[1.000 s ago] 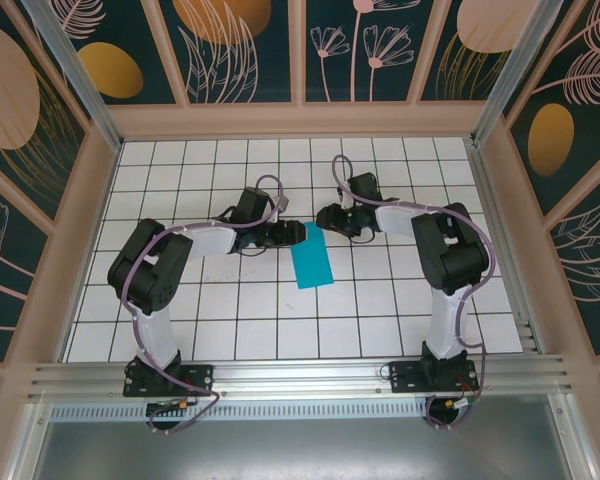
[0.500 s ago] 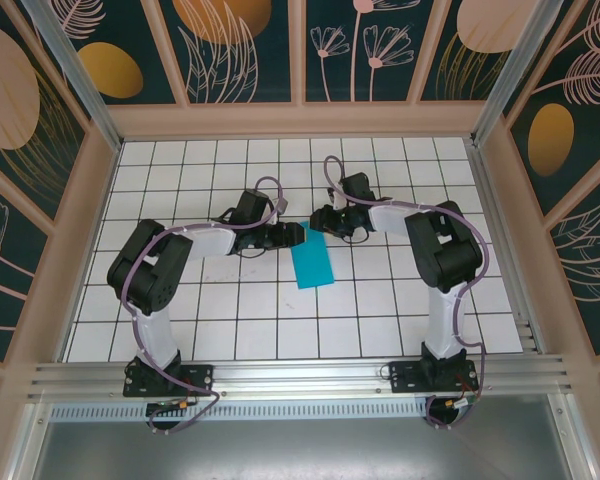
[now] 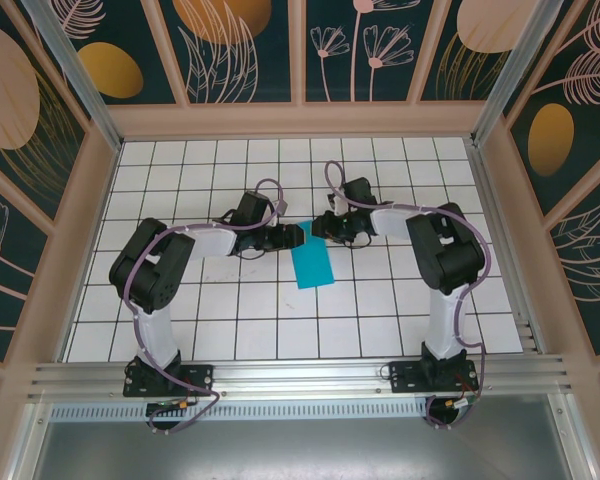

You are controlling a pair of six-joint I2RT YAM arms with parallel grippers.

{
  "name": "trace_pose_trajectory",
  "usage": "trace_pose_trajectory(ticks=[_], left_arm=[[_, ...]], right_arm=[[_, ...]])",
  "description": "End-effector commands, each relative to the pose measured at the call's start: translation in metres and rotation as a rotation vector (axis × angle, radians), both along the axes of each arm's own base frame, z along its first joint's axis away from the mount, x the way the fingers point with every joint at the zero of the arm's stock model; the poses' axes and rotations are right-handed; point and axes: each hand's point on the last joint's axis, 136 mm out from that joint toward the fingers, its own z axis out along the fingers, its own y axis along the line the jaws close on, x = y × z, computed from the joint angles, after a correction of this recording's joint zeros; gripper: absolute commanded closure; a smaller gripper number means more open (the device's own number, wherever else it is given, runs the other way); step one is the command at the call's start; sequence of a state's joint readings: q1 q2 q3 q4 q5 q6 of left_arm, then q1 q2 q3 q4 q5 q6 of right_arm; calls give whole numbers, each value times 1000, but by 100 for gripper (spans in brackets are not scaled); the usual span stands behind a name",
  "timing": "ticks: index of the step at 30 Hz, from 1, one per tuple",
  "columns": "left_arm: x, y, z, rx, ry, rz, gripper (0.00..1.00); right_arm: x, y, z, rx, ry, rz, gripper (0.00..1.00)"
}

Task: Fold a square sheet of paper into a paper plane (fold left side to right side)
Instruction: Fold the triangle a second time at the center of the table.

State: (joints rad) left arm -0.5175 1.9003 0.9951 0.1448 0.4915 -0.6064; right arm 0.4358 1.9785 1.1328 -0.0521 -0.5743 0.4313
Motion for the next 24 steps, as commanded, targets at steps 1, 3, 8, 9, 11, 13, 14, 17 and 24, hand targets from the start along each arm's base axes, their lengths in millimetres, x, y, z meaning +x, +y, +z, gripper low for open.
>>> trace_pose_trajectory(ticks=[1,3,8,9,11,13,14,17,24], left_arm=[[0,4,19,16,-69,-8,38],[-6,9,20,29,-80,-9,38],[-24,15,36,78,-157,-33,38],[-28,15,38,93,-170,-41,38],[-39,14,43,106,-194,-58,38],[-53,10,47,116,-218,-81,37],[-60,8,47,119,-222,-94,37],[-76,4,50,131,-238,-112,36],[-102,-14,51,163,-281,-148,34]], right_arm=[[-9,4,25,44,-31,27,67],[-13,3,27,52,-24,25,67],[-27,2,32,82,15,20,68],[-30,1,32,81,33,14,68],[-35,-1,32,81,51,10,68],[-39,-2,34,83,65,10,69],[-41,-2,35,85,72,11,69],[-46,-2,34,87,105,17,71],[-49,-2,31,89,138,5,79]])
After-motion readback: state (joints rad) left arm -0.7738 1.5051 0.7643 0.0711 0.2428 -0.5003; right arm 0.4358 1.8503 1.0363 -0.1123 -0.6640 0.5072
